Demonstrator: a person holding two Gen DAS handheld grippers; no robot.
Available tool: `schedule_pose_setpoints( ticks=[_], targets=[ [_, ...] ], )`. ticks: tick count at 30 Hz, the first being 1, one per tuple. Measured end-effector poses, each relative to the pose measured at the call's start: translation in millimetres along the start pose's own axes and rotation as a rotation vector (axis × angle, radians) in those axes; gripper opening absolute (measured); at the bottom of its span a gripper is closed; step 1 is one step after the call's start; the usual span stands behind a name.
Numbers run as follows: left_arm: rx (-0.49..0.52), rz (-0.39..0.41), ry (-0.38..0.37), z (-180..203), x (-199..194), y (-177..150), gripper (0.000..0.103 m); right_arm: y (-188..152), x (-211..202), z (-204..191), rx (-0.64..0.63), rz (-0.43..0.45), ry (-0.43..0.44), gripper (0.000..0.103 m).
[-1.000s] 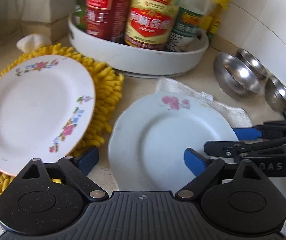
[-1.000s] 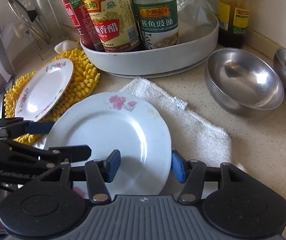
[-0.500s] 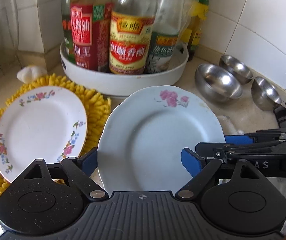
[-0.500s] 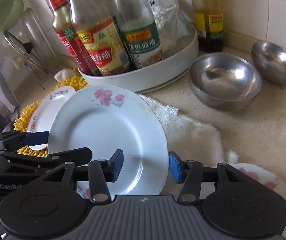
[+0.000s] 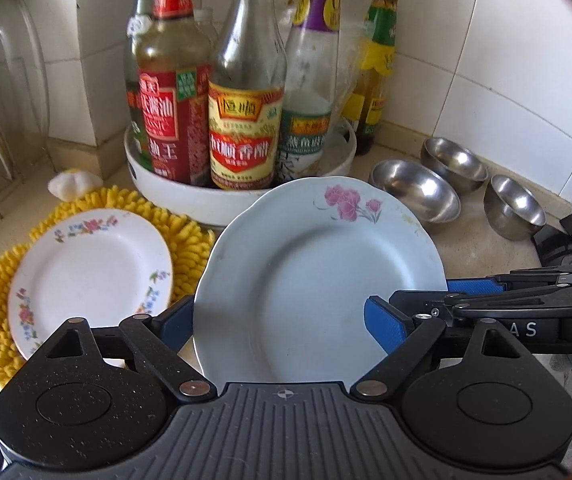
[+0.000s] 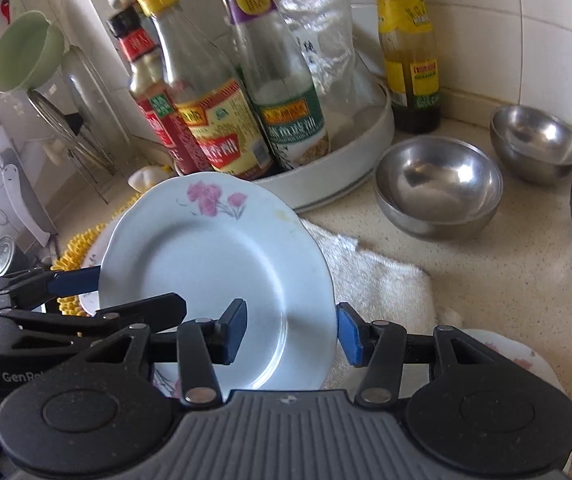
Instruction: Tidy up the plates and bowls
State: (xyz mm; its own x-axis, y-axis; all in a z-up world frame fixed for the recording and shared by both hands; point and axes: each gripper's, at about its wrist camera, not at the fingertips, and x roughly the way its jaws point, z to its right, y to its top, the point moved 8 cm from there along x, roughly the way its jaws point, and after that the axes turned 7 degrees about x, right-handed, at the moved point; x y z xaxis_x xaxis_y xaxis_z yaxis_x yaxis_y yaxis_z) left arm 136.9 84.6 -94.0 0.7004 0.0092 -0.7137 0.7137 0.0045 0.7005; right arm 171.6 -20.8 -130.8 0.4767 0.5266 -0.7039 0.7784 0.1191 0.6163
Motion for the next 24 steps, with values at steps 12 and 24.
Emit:
schedule_pose_setpoints(
  ticks=[12,24],
  targets=[
    [0.045,0.035,-0.094,30,-10,7,0.092,-10,-41,24,0.032,0.017,-0.097,0.061],
    [0.180,-0.045,-0.274,119,23,-7,0.091,-48,-77,104,0.197,-0.010,-0.249,0.061]
  ],
)
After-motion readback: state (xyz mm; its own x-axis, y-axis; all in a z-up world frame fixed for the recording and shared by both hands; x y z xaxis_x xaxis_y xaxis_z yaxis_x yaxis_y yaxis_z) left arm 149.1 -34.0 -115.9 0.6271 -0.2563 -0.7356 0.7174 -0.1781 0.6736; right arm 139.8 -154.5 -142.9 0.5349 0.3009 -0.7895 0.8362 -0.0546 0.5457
